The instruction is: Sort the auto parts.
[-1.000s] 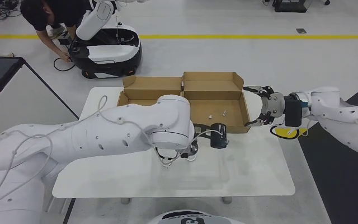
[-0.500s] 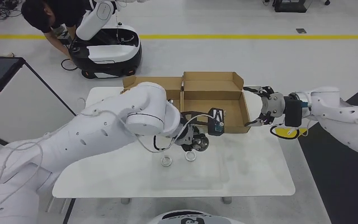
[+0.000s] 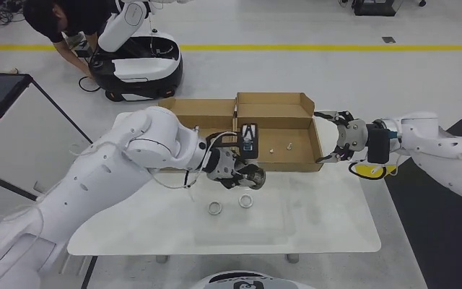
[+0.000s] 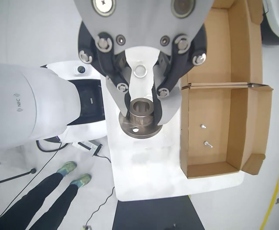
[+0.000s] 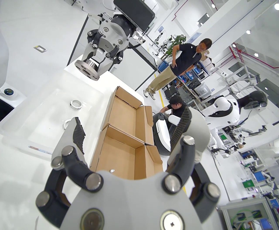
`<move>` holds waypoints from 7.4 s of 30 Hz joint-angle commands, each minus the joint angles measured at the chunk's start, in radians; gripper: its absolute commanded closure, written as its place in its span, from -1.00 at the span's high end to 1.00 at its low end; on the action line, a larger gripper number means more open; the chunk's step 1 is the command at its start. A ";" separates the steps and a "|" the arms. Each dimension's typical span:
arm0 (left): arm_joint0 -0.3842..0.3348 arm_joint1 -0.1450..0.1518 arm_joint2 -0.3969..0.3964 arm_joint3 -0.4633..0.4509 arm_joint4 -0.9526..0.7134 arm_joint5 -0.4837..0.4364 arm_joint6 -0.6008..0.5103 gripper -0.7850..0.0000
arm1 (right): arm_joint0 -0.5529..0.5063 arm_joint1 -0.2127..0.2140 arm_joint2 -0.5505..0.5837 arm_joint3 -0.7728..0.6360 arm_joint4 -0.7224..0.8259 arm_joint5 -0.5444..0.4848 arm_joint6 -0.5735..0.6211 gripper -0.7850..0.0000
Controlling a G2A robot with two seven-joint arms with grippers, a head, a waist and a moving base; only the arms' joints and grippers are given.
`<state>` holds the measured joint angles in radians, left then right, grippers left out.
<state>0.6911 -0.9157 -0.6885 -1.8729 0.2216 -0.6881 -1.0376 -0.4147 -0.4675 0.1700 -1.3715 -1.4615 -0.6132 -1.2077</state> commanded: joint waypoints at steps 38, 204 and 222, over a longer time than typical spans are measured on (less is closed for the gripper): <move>0.331 0.066 -0.372 -0.087 -0.097 -0.324 0.709 -1.00 | 0.000 0.000 0.000 0.000 0.000 0.000 0.000 1.00; 0.040 0.037 -0.308 0.175 0.286 0.231 0.675 -1.00 | 0.000 0.000 0.000 0.000 0.000 0.000 0.000 1.00; -0.046 -0.017 -0.148 0.366 0.454 0.320 0.372 -1.00 | 0.000 0.000 0.000 0.000 0.000 0.000 0.000 1.00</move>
<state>0.6462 -0.9304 -0.8436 -1.5160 0.6656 -0.3642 -0.6533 -0.4147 -0.4675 0.1700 -1.3715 -1.4615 -0.6132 -1.2077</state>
